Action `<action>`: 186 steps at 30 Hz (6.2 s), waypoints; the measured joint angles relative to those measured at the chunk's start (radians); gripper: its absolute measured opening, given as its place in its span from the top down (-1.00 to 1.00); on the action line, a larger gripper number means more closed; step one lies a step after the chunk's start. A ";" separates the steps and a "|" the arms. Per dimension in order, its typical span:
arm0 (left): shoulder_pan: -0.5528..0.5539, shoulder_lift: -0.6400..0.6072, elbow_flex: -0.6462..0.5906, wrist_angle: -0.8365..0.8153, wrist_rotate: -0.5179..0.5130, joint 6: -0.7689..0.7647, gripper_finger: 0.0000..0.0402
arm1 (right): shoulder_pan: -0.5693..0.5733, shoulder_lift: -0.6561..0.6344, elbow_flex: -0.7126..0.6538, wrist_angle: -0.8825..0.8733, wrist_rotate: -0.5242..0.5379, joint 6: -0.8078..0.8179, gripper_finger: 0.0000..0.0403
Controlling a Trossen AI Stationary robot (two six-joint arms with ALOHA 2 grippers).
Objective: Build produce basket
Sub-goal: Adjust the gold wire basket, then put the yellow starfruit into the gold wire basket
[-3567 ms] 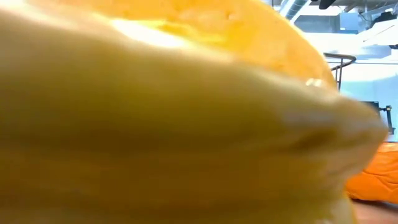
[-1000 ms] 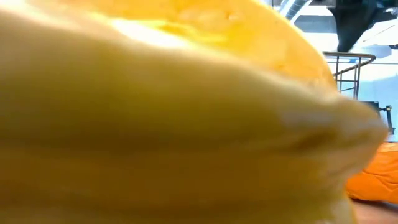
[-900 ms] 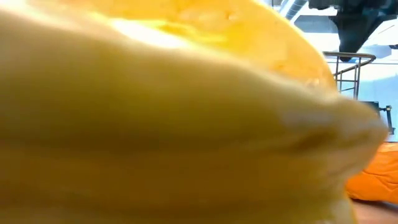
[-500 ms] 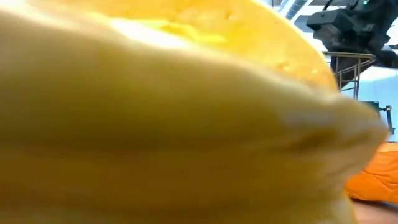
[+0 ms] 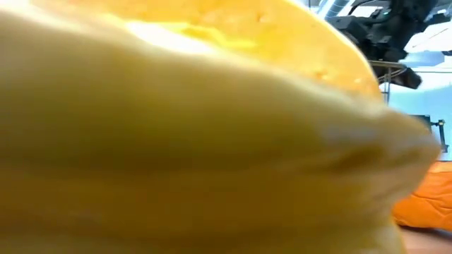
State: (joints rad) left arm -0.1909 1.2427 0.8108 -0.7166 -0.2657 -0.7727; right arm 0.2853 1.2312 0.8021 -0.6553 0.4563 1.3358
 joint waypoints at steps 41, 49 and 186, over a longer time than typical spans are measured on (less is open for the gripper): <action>-0.326 0.001 0.012 0.102 0.116 -0.193 -0.07 | 0.144 -0.034 0.315 -0.276 0.000 -0.037 0.99; -0.320 0.001 0.012 0.322 0.100 -0.018 -0.07 | 0.216 -0.031 0.380 -0.281 0.072 -0.087 0.99; -0.391 0.526 0.695 0.083 0.103 0.149 0.50 | 0.225 -0.031 0.383 -0.287 -0.064 -0.244 0.96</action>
State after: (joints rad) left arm -0.5816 1.7687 1.5055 -0.6338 -0.1631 -0.6235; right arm 0.5102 1.2003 1.1851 -0.9421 0.3923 1.0920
